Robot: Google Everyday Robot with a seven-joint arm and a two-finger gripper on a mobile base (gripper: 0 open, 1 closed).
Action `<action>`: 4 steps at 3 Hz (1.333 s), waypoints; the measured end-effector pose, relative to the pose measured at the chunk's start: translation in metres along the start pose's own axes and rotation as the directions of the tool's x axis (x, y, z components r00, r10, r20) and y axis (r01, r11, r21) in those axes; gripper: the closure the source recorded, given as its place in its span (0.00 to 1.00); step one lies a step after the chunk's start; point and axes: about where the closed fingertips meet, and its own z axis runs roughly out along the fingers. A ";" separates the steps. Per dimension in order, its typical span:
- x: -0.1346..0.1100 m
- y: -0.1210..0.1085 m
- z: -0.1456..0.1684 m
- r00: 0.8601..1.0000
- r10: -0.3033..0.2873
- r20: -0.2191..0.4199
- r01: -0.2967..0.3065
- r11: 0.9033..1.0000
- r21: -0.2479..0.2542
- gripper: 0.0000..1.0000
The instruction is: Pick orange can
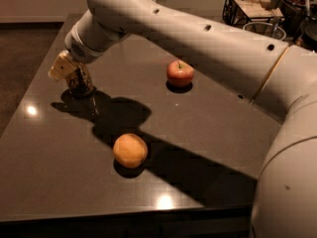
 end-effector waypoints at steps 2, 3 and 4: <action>-0.015 -0.018 -0.044 0.998 -0.018 0.057 0.020 0.999 -0.030 0.87; -0.031 -0.022 -0.073 0.995 -0.060 0.079 0.064 0.997 -0.041 1.00; -0.041 -0.022 -0.093 0.992 -0.086 0.096 0.093 0.993 -0.073 1.00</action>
Offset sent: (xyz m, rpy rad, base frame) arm 0.0122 -0.0525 0.0820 0.0976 -0.0508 0.0747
